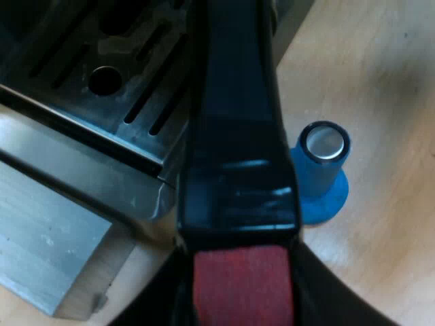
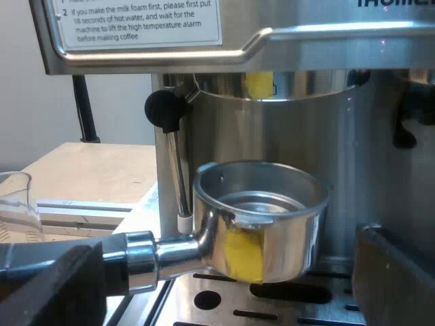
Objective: Put the handle in the coffee machine
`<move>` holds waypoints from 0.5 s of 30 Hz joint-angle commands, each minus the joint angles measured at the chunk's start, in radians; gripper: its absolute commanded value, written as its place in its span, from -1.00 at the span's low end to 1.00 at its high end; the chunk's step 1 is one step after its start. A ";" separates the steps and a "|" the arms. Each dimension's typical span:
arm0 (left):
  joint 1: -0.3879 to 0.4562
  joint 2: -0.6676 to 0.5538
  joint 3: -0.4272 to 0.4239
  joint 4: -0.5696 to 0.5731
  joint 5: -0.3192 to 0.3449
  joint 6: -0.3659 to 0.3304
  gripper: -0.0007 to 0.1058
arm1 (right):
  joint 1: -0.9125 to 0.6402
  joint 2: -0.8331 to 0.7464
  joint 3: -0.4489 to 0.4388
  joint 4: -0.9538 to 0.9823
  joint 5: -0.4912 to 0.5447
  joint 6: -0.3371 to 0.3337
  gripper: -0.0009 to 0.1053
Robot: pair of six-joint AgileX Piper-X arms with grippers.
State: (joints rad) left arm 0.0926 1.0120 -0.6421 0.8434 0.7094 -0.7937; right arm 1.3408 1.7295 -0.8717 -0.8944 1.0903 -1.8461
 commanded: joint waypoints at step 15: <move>0.001 0.108 -0.039 -0.154 0.116 0.006 -0.98 | 0.000 -0.004 -0.005 -0.005 0.006 -0.004 0.41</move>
State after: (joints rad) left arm 0.0926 1.1251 -0.6662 0.7188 0.7566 -0.7809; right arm 1.3408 1.7295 -0.8717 -0.8944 1.0903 -1.8461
